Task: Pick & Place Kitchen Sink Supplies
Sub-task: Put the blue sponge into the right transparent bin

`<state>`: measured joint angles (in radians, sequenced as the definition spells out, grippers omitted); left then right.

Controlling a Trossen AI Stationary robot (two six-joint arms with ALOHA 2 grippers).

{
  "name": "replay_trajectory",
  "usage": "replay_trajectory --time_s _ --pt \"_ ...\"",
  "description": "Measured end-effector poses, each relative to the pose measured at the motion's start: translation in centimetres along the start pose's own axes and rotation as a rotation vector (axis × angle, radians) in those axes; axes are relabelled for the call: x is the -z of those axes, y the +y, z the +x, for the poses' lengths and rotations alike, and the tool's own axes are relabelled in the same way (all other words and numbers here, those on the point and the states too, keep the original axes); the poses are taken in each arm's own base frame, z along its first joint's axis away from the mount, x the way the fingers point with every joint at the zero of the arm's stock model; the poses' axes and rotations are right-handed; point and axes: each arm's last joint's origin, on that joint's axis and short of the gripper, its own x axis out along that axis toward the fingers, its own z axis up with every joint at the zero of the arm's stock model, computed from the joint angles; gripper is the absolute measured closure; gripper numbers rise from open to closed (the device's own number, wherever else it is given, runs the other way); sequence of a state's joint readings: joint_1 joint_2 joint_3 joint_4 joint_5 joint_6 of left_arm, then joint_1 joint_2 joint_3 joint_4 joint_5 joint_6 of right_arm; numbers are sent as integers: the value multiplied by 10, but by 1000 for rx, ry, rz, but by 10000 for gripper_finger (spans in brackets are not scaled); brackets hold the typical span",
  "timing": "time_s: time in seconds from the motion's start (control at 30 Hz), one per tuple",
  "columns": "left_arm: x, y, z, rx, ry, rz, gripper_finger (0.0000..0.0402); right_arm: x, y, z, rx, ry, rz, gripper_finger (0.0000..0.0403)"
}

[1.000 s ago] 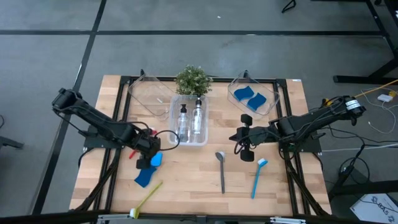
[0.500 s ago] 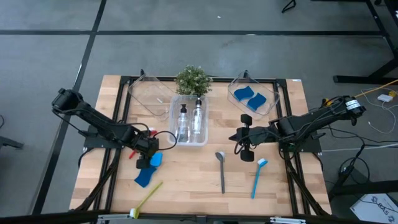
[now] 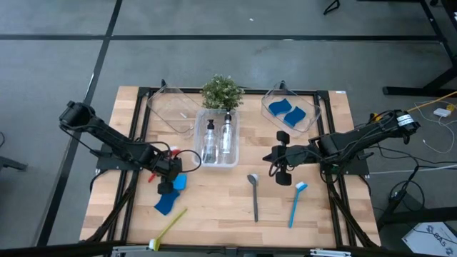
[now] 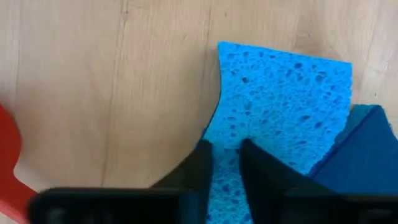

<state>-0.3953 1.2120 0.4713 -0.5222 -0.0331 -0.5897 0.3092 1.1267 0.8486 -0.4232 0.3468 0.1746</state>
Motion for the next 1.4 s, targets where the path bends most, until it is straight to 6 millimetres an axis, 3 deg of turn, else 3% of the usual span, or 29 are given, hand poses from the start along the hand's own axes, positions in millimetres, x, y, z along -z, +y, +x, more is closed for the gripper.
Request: replay_trajectory --time_s 0.13,0.77,1.13,1.4 --pt "1 -1 -3 9 -13 -16 393 0 0 0 -1 0 60 394" --pt "-1 -6 -36 25 -250 -40 401 -20 1 -2 28 -202 5 269" --pt "-18 -11 -68 -39 -456 22 401 -50 7 0 55 -507 -147 269" --pt "-27 -13 -80 -125 -584 46 400 -58 2 23 109 -566 -139 270"
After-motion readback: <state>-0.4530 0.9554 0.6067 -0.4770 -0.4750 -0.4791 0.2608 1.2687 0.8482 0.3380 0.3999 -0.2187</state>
